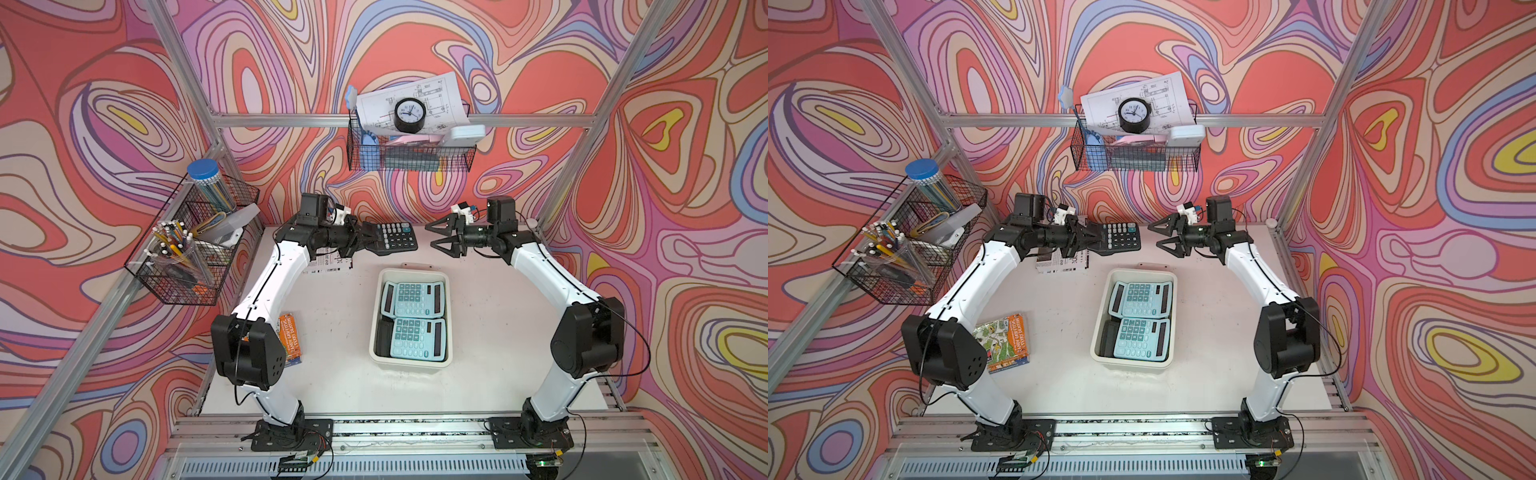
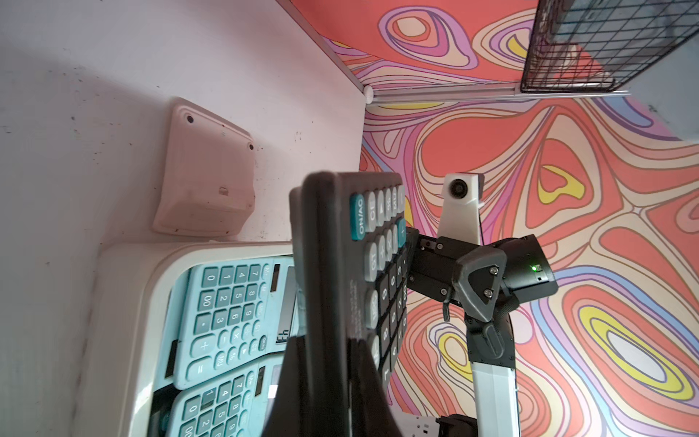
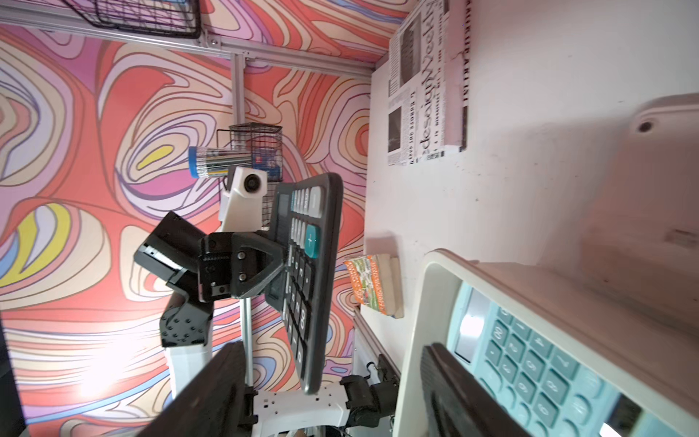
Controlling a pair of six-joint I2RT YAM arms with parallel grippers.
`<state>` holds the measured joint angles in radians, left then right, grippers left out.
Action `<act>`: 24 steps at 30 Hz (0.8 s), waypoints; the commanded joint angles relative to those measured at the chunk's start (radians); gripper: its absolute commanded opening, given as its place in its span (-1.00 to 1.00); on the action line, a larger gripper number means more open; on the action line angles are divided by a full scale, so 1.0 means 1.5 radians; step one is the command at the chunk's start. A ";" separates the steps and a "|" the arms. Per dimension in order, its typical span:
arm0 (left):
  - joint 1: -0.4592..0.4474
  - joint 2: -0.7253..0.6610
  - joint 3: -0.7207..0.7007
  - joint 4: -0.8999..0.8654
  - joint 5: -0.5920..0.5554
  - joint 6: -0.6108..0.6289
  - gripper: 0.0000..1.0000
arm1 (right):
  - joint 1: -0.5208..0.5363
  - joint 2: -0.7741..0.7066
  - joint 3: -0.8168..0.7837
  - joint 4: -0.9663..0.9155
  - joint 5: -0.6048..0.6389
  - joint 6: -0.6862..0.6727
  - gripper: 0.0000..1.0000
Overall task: Put the calculator in the storage box
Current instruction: Pick up the calculator at the center of the board.
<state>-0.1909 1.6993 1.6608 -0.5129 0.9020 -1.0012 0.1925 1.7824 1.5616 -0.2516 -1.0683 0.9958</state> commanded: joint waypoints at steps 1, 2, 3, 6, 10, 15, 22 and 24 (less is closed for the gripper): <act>-0.014 -0.007 0.000 0.076 0.057 -0.018 -1.00 | 0.001 0.018 -0.013 0.086 -0.070 0.071 0.45; -0.017 -0.006 0.000 0.077 0.059 -0.017 -1.00 | 0.001 0.020 -0.017 0.102 -0.074 0.085 0.45; -0.022 -0.005 -0.002 0.075 0.061 -0.015 -1.00 | 0.001 0.022 -0.023 0.130 -0.080 0.107 0.43; -0.034 0.000 0.002 0.058 0.060 0.000 -1.00 | 0.001 0.030 -0.037 0.194 -0.088 0.159 0.38; -0.042 0.004 0.004 0.043 0.059 0.012 -1.00 | 0.002 0.037 -0.053 0.279 -0.094 0.224 0.28; -0.043 0.006 0.003 0.038 0.060 0.017 -1.00 | 0.002 0.040 -0.061 0.310 -0.098 0.246 0.04; -0.043 0.010 0.005 0.036 0.063 0.018 -1.00 | 0.003 0.041 -0.072 0.322 -0.098 0.254 -0.29; -0.043 0.012 0.006 0.038 0.063 0.016 -1.00 | 0.004 0.040 -0.074 0.323 -0.101 0.255 -0.34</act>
<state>-0.2558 1.7115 1.6608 -0.4721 0.9672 -0.9951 0.1932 1.8290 1.4631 0.1963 -1.2045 1.3712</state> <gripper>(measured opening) 0.065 0.332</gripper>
